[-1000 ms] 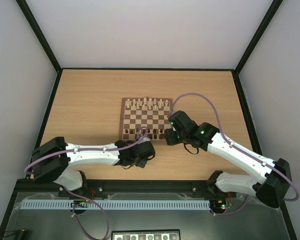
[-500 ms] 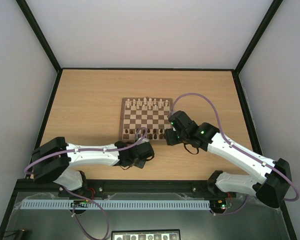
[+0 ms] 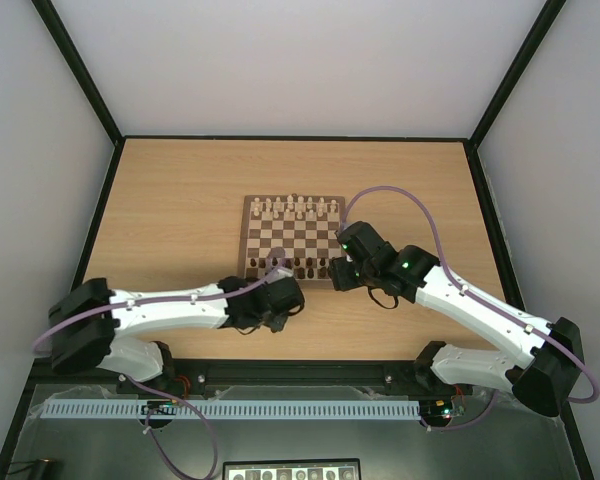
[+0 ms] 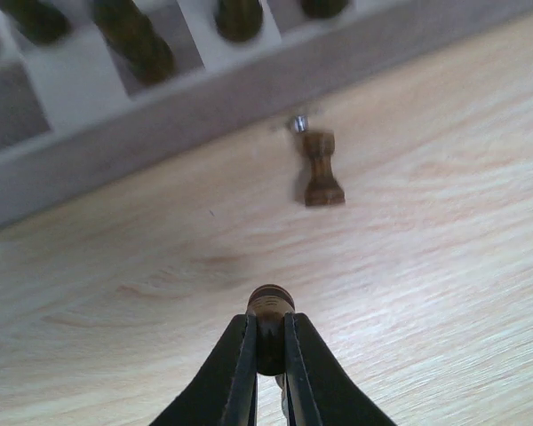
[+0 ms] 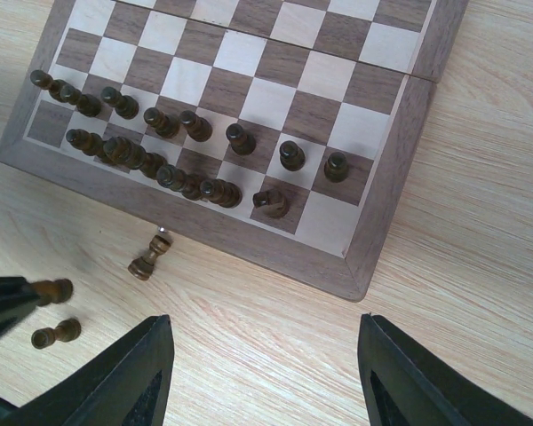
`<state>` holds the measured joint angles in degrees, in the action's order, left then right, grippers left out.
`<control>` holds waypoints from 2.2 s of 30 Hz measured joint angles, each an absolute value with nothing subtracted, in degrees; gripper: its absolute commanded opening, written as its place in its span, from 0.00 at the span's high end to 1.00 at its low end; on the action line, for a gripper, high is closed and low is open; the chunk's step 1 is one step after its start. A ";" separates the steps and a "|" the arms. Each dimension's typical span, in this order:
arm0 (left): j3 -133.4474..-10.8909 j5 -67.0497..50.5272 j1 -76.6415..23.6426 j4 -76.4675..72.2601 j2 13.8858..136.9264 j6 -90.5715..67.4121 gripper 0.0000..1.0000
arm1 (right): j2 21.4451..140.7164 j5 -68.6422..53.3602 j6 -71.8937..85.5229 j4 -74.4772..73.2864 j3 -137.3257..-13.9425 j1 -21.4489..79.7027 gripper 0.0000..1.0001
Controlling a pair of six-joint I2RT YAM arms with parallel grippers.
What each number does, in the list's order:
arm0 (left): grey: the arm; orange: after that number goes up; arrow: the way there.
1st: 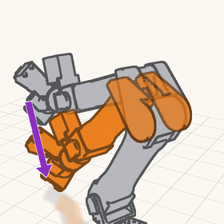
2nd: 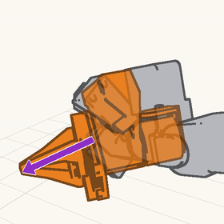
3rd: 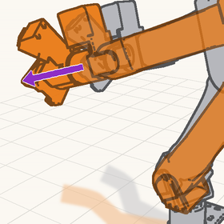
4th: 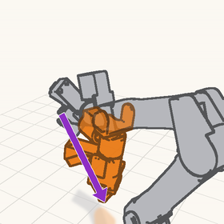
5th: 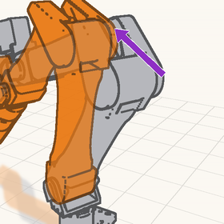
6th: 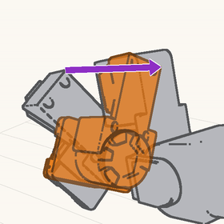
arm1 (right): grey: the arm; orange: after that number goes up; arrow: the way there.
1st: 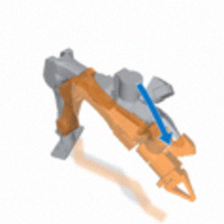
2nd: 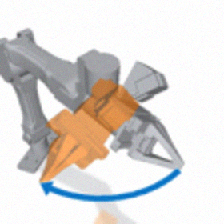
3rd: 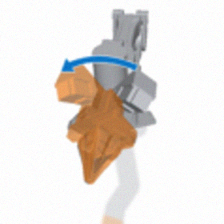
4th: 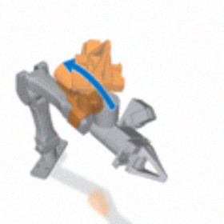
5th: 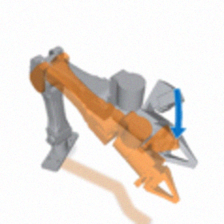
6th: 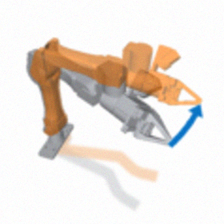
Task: Set up the chess pieces on the board
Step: Pick up the chess piece at the center of the board, then place the chess piece on the chessboard.
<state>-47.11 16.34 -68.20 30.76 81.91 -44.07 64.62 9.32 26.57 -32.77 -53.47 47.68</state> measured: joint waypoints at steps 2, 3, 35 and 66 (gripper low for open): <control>-48.64 16.86 -66.94 32.71 79.26 -43.77 0.95 | 64.60 9.28 26.57 -32.75 -53.45 47.68 0.42; -49.30 17.17 -66.08 33.36 78.11 -43.57 0.95 | 64.60 9.28 26.57 -32.75 -53.43 47.68 0.42; -53.28 15.99 -50.41 29.21 82.63 -33.36 0.95 | 64.60 9.17 26.57 -32.73 -52.95 47.68 0.42; -50.92 16.05 -48.53 24.49 86.74 -32.53 0.91 | 64.62 8.99 26.55 -32.73 -52.82 47.68 0.42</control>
<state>-50.92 16.05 -48.53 24.49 86.74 -32.53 64.62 8.99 26.55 -32.73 -52.82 47.68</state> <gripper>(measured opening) 0.075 0.579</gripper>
